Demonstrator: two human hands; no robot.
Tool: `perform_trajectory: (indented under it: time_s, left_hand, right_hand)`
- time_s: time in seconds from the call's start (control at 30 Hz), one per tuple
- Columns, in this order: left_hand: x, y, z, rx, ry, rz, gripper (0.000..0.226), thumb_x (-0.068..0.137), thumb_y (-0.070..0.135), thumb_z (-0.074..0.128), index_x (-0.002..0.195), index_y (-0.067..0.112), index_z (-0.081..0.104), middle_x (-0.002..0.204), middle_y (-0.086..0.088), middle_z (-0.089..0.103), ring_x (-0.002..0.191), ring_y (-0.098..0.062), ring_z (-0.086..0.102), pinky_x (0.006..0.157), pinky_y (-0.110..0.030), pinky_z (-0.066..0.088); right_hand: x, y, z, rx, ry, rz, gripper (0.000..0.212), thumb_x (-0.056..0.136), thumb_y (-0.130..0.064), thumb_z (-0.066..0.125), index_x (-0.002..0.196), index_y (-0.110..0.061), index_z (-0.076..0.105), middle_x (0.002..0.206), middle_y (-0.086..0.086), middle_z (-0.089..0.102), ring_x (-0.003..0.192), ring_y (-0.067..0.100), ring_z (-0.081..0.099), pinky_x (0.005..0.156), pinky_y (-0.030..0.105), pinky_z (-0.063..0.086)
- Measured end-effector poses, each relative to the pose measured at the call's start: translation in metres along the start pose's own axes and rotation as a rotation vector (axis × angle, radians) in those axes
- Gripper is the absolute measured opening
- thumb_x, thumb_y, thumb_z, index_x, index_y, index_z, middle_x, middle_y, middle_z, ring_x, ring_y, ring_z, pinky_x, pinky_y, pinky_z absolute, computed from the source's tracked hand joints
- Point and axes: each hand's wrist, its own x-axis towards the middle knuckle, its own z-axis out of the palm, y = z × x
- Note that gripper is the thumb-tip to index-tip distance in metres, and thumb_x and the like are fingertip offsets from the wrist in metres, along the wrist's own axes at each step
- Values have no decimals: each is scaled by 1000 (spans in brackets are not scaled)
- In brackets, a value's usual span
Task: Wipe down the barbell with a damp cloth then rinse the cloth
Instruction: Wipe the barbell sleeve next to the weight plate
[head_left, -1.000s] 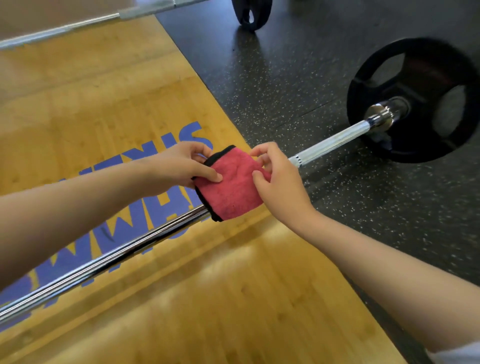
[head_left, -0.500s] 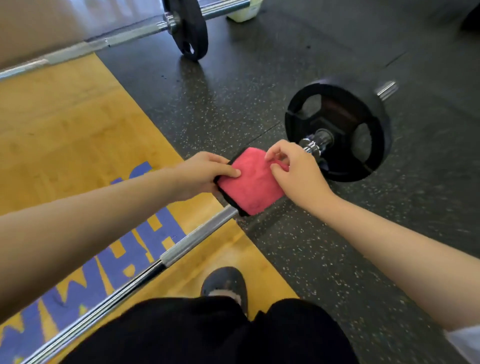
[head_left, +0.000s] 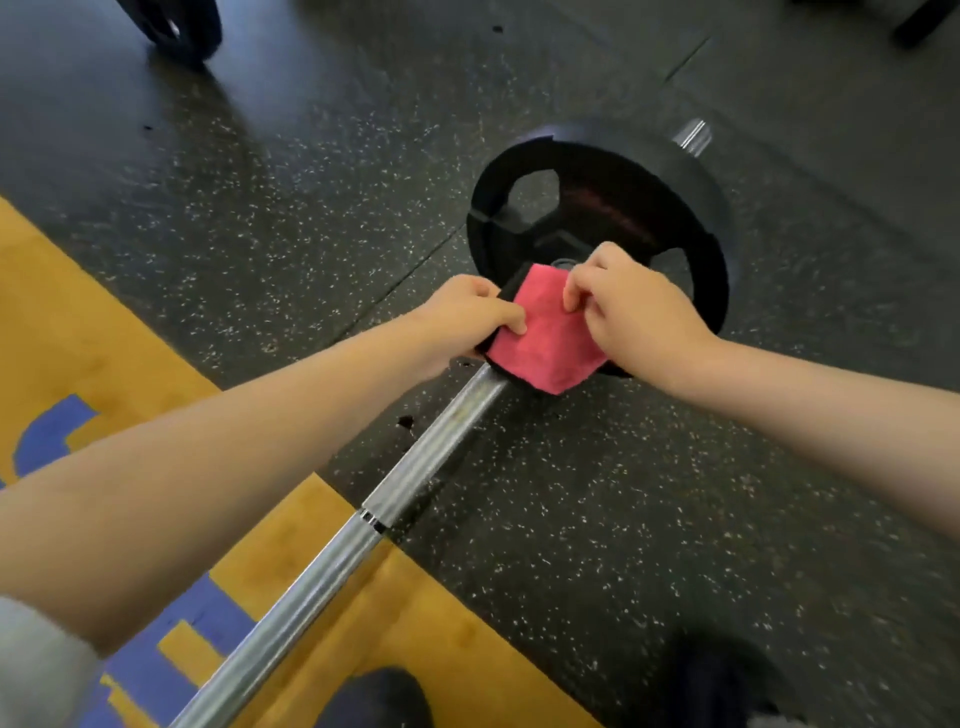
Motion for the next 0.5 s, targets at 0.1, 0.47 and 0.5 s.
perform_trajectory:
  time_s: [0.1, 0.47, 0.5]
  left_hand:
    - [22, -8, 6, 62, 16, 66, 26, 77, 11, 71, 77, 16, 45, 76, -5, 44, 69, -15, 42, 56, -24, 30]
    - [41, -18, 4, 157, 127, 133, 17, 81, 16, 74, 87, 7, 61, 75, -5, 56, 71, -16, 50, 69, -31, 38]
    - [42, -18, 3, 164, 125, 146, 17, 81, 16, 74, 86, 6, 62, 74, -4, 56, 70, -15, 50, 69, -31, 39]
  right_hand:
    - [13, 21, 23, -149, 84, -102, 15, 92, -9, 47, 101, -12, 58, 105, 7, 49, 84, 24, 52, 57, 31, 36]
    - [40, 36, 47, -260, 84, -604, 46, 83, -17, 40, 125, -7, 56, 127, 10, 56, 122, 29, 48, 112, 39, 24]
    - [37, 40, 49, -247, 72, -596, 51, 84, -18, 40, 132, -5, 51, 135, 11, 52, 129, 29, 43, 115, 40, 20]
